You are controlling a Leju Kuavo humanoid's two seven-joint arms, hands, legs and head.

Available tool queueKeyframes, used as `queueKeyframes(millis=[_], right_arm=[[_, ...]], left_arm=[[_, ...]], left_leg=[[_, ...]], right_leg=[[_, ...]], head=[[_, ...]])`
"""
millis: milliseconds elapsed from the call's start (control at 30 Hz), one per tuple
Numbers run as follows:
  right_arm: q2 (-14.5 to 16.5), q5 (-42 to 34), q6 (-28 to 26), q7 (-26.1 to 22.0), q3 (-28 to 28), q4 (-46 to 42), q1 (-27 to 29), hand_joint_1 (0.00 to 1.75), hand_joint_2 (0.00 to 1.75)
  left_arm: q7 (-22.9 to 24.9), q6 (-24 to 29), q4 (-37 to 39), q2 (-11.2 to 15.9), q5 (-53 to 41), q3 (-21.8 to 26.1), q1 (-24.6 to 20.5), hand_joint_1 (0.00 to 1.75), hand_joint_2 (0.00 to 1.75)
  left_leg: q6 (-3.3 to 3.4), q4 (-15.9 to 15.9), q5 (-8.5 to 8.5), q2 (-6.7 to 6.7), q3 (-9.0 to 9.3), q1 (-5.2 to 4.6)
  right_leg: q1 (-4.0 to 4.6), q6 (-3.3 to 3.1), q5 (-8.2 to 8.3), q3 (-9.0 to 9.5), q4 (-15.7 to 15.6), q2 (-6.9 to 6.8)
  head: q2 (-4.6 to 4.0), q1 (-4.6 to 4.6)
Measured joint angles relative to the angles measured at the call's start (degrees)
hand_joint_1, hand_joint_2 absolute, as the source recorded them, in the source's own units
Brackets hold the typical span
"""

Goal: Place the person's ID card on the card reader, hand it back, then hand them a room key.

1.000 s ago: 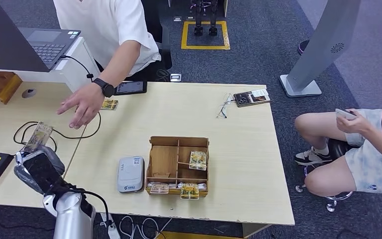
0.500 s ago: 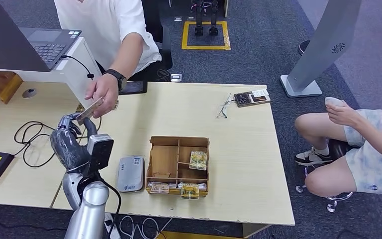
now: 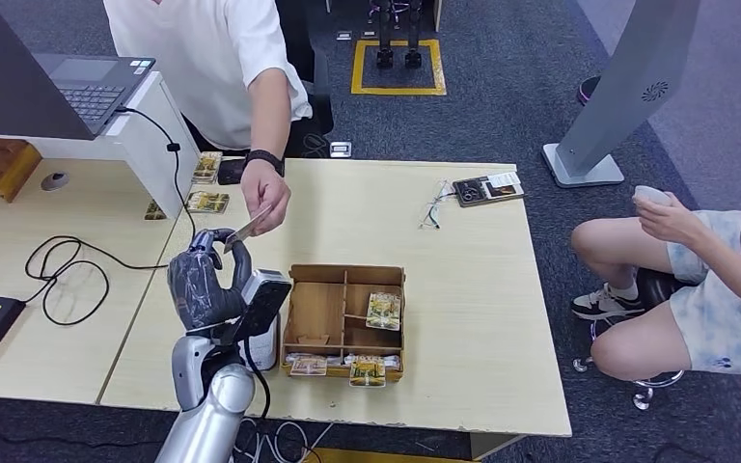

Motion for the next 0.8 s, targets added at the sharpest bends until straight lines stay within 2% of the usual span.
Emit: queueKeyframes(millis=[67, 567, 700, 733, 800], right_arm=[[0.00, 0.01, -0.01, 0.00, 0.05, 0.00, -0.01, 0.00, 1.75], [0.00, 0.10, -0.05, 0.03, 0.44, 0.00, 0.00, 0.00, 1.75], [0.00, 0.11, -0.16, 0.04, 0.67, 0.00, 0.01, 0.00, 1.75], [0.00, 0.11, -0.26, 0.04, 0.74, 0.00, 0.01, 0.00, 1.75], [0.00, 0.01, -0.51, -0.01, 0.84, 0.00, 0.03, 0.00, 1.75]], left_arm=[[0.21, 0.00, 0.61, 0.01, 1.02, -0.81, -0.02, 0.00, 1.75], [0.01, 0.00, 1.10, 0.04, 3.28, -2.87, -0.02, 0.00, 1.75], [-0.53, 0.00, 1.12, 0.05, 4.58, -3.28, 0.00, 0.00, 0.00], [-1.21, 0.00, 1.12, 0.06, 5.42, -3.45, 0.04, 0.00, 0.00], [-4.21, 0.00, 1.02, 0.09, 9.06, -3.62, 0.32, 0.00, 0.87]], left_leg=[[0.00, 0.00, 0.00, 0.00, -0.01, 0.00], [0.00, 0.00, 0.00, 0.00, -0.01, 0.00], [0.00, 0.00, 0.00, 0.00, -0.01, 0.00], [0.00, 0.00, 0.00, 0.00, -0.01, 0.00], [0.00, 0.00, 0.00, 0.00, -0.01, 0.00]], right_leg=[[0.00, 0.00, 0.00, 0.00, 0.00, -0.01], [0.00, 0.00, 0.00, 0.01, 0.00, -0.02], [0.00, 0.00, 0.00, 0.01, 0.00, -0.02], [0.00, 0.00, 0.00, 0.01, 0.00, -0.02], [0.00, 0.00, 0.00, 0.01, 0.00, -0.02]], head=[[0.00, 0.00], [0.00, -0.01], [0.00, -0.01], [0.00, -0.01], [0.00, -0.01]])
